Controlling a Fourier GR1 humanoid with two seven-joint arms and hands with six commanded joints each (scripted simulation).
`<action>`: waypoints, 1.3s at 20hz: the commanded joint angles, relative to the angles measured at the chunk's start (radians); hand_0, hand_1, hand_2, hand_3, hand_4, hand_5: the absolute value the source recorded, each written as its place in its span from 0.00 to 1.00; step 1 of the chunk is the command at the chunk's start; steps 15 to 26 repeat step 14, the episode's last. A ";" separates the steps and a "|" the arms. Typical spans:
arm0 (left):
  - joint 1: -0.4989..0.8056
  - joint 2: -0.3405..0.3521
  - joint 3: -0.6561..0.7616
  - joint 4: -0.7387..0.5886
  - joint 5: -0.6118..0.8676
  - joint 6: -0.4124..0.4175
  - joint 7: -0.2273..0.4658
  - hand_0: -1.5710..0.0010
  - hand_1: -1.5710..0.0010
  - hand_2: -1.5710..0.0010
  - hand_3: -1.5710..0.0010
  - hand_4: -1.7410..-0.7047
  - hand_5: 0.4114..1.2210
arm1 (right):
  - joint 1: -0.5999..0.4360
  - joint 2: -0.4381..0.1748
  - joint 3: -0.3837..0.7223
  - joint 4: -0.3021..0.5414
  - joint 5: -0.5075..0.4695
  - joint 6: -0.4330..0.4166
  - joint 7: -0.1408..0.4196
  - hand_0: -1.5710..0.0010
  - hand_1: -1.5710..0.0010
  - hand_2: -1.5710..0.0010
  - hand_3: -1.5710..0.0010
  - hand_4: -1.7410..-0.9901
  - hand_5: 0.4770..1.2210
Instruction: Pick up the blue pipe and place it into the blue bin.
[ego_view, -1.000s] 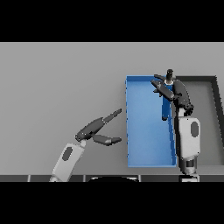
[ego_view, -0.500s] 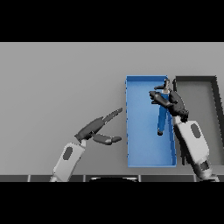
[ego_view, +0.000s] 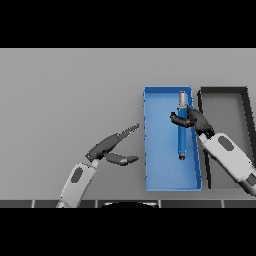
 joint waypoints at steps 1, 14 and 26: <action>0.003 -0.003 -0.003 0.003 -0.002 0.001 0.001 1.00 1.00 1.00 1.00 0.79 0.11 | -0.030 -0.020 0.049 0.005 -0.025 0.008 0.000 0.91 0.91 0.92 0.98 0.71 0.48; -0.018 -0.007 0.008 0.002 -0.004 0.015 0.025 1.00 1.00 1.00 1.00 0.78 0.10 | -0.083 -0.070 0.156 -0.016 -0.044 0.057 -0.016 0.99 0.99 0.99 1.00 0.87 0.32; -0.018 -0.007 0.008 0.002 -0.004 0.015 0.025 1.00 1.00 1.00 1.00 0.78 0.10 | -0.083 -0.070 0.156 -0.016 -0.044 0.057 -0.016 0.99 0.99 0.99 1.00 0.87 0.32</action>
